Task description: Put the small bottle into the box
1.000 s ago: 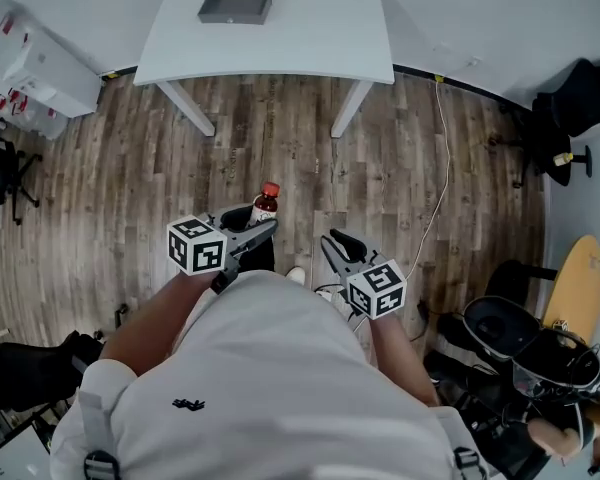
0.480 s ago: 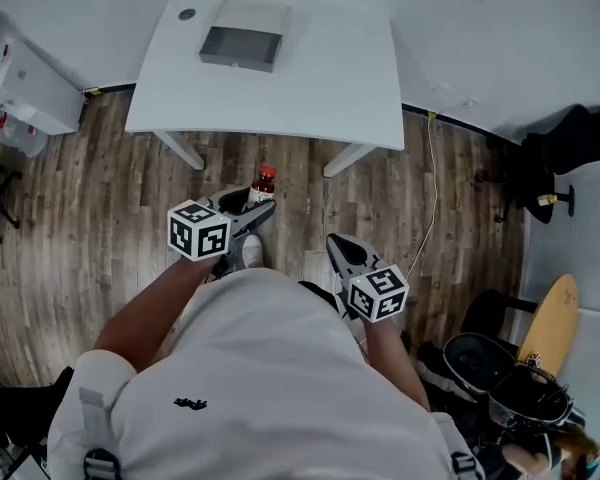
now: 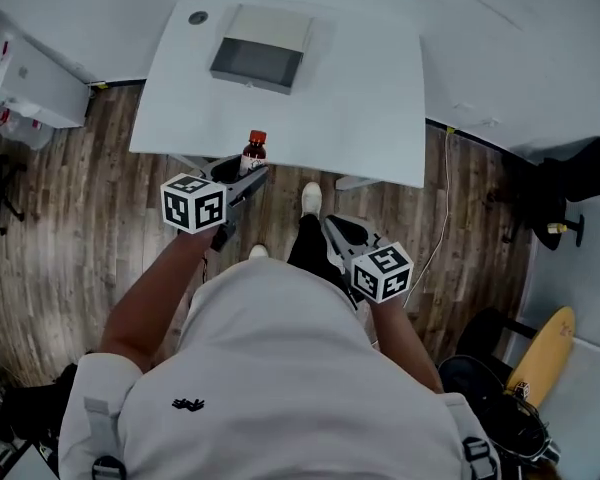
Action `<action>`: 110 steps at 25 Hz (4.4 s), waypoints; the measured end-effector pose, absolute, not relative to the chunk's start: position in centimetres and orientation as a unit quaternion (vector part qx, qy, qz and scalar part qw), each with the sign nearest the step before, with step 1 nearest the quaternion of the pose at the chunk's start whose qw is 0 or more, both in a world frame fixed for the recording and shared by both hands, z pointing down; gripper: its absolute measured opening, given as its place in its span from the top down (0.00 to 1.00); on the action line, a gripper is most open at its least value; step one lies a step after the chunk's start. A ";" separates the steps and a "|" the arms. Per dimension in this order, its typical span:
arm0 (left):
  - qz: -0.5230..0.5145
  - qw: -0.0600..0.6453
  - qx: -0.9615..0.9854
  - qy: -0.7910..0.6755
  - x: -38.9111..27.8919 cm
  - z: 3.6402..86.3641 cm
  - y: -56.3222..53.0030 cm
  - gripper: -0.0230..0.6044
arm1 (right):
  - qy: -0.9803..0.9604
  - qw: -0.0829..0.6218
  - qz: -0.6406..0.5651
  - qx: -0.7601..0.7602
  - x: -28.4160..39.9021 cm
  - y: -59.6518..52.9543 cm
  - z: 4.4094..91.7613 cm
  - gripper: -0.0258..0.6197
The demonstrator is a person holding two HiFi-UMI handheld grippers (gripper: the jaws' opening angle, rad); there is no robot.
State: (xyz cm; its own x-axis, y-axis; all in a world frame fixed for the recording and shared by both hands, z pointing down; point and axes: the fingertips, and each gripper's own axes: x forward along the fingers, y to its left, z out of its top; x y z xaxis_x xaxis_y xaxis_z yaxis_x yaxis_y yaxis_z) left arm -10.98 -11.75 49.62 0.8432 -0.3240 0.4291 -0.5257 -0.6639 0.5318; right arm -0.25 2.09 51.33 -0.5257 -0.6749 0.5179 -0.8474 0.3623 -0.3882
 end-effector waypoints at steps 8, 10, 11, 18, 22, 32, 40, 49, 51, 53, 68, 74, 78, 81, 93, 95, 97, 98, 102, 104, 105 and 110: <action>0.172 0.334 0.873 -0.311 -7.3 50.8 -23.1 0.60 | -0.853 0.153 0.297 0.400 4.2 -9.4 50.5 0.95; 0.186 0.326 0.868 -0.325 -6.3 51.3 -26.1 0.60 | -0.863 0.158 0.290 0.383 5.4 -11.7 50.3 0.95; 0.194 0.322 0.865 -0.332 -5.8 51.7 -27.5 0.60 | -0.865 0.159 0.289 0.377 6.1 -12.8 50.4 0.95; 0.267 0.308 0.837 -0.364 -3.9 55.8 -34.8 0.60 | -0.867 0.157 0.307 0.360 10.5 -17.5 51.9 0.95; 0.318 0.298 0.819 -0.372 -3.4 58.3 -37.3 0.60 | -0.865 0.153 0.319 0.355 12.3 -19.0 52.5 0.95; 0.415 0.291 0.780 -0.368 -3.2 63.0 -39.2 0.60 | -0.852 0.144 0.357 0.355 14.9 -20.6 54.4 0.95; 0.456 0.283 0.764 -0.358 -2.5 64.8 -39.6 0.60 | -0.847 0.143 0.370 0.354 16.0 -21.2 55.2 0.95; 0.496 0.271 0.744 -0.356 -2.3 66.4 -40.2 0.60 | -0.841 0.141 0.384 0.353 16.8 -21.3 56.0 0.95; 0.507 0.270 0.739 -0.352 -2.2 66.8 -40.2 0.60 | -0.840 0.140 0.387 0.354 17.0 -21.3 56.1 0.95; 0.518 0.271 0.733 -0.349 -2.1 67.1 -40.2 0.60 | -0.839 0.139 0.390 0.354 17.1 -21.4 56.1 0.95; 0.578 0.266 0.698 -0.328 -2.5 68.0 -39.5 0.59 | -0.835 0.136 0.402 0.350 17.1 -21.7 56.7 0.95; 0.574 0.262 0.700 -0.335 -2.6 67.8 -39.8 0.56 | -0.834 0.137 0.403 0.350 16.9 -21.7 56.8 0.95; 0.567 0.260 0.705 -0.339 -2.7 67.1 -39.9 0.54 | -0.835 0.138 0.402 0.350 16.7 -21.7 56.6 0.95; 0.562 0.258 0.709 -0.340 -2.5 66.7 -39.9 0.53 | -0.836 0.139 0.402 0.348 16.6 -21.7 56.7 0.95; 0.450 0.279 0.758 -0.380 -4.3 61.8 -37.6 0.51 | -0.861 0.161 0.373 0.307 13.2 -21.4 55.8 0.95; 0.421 0.286 0.771 -0.382 -4.9 60.8 -36.2 0.51 | -0.866 0.168 0.366 0.297 12.2 -21.1 55.6 0.95; 0.387 0.296 0.785 -0.383 -5.5 59.9 -34.3 0.52 | -0.872 0.174 0.357 0.286 11.0 -20.7 55.4 0.95; 0.370 0.300 0.791 -0.385 -5.9 59.3 -33.3 0.56 | -0.875 0.177 0.352 0.281 10.3 -20.5 55.2 0.95; 0.312 0.306 0.806 -0.398 -8.3 57.3 -28.6 0.75 | -0.887 0.190 0.332 0.259 7.0 -19.1 54.4 0.95; 0.293 0.307 0.809 -0.407 -9.8 56.7 -26.1 0.84 | -0.892 0.196 0.323 0.250 5.4 -18.2 54.2 0.95; 0.284 0.310 0.810 -0.409 -10.5 56.4 -24.9 0.89 | -0.894 0.199 0.318 0.245 4.6 -17.7 54.1 0.95; 0.242 0.323 0.821 -0.404 -13.6 54.7 -18.7 0.95 | -0.902 0.211 0.301 0.228 0.3 -14.9 53.4 0.95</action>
